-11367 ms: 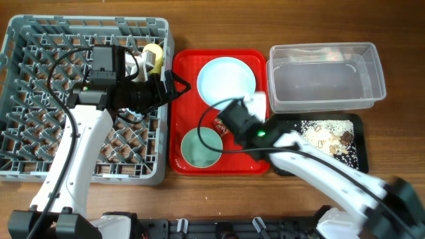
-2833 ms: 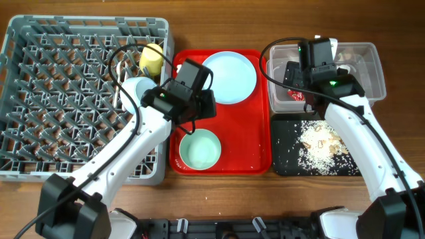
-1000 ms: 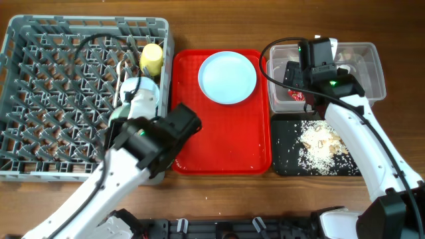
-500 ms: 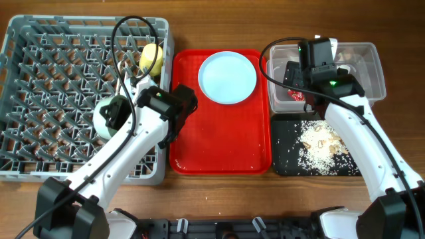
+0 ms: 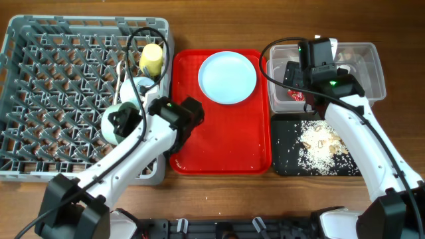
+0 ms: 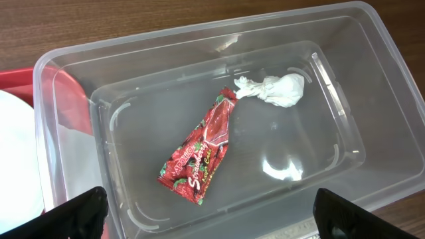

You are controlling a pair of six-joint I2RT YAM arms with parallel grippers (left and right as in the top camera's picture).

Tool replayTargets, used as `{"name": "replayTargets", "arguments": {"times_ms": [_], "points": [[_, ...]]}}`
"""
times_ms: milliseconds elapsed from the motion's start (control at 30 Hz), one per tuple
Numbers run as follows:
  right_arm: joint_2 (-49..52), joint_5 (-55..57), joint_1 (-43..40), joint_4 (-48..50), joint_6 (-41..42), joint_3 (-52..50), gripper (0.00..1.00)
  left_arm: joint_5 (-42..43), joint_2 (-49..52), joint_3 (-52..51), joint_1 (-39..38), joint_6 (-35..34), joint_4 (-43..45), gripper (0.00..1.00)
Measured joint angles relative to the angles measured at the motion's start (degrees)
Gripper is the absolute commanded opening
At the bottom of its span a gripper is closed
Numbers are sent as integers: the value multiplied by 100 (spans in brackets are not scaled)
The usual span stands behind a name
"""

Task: Sort waste into correct bins and load items into the dishwasher rack
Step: 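Carry the green bowl into the dish rack and release it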

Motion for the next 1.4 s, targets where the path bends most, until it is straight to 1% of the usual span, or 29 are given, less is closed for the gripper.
{"name": "replayTargets", "arguments": {"times_ms": [200, 367, 567, 700, 733, 800, 867, 967, 1167, 1233, 1267, 1300, 1333, 1367, 1400], "points": [[0, 0, 0, 0, 0, 0, 100, -468, 0, -2, 168, 2, -24, 4], [0, 0, 0, 0, 0, 0, 100, -20, 4, -127, 232, 0, 302, 4], [0, 0, 0, 0, 0, 0, 100, -33, 4, -299, 232, 46, 387, 4], [0, 0, 0, 0, 2, 0, 100, -525, 7, -321, 229, 564, 251, 4], [0, 0, 0, 0, 0, 0, 100, -730, 7, -341, 232, 942, 282, 4], [0, 0, 0, 0, 0, 0, 100, -852, 9, -348, 210, 1316, 433, 4], [0, 0, 0, 0, 0, 0, 100, -802, 9, -352, 72, 1661, 514, 4], [0, 0, 0, 0, 0, 0, 100, -507, 11, -435, -160, 1788, 706, 4], [0, 0, 0, 0, 0, 0, 100, -535, 9, -643, -533, 1873, 874, 4], [0, 0, 0, 0, 0, 0, 100, -437, 9, -645, -704, 1880, 876, 11], [0, 0, 0, 0, 0, 0, 100, -295, 9, -654, -835, 1884, 894, 23], [0, 0, 0, 0, 0, 0, 100, -81, 9, -658, -992, 1895, 916, 31], [0, 0, 0, 0, 0, 0, 100, 74, 9, -658, -1056, 1919, 916, 35], [0, 0, 0, -2, 0, 0, 100, 332, 9, -654, -1080, 1884, 944, 41], [0, 0, 0, 2, 2, 0, 100, 586, 9, -651, -1084, 1888, 966, 44]]}}
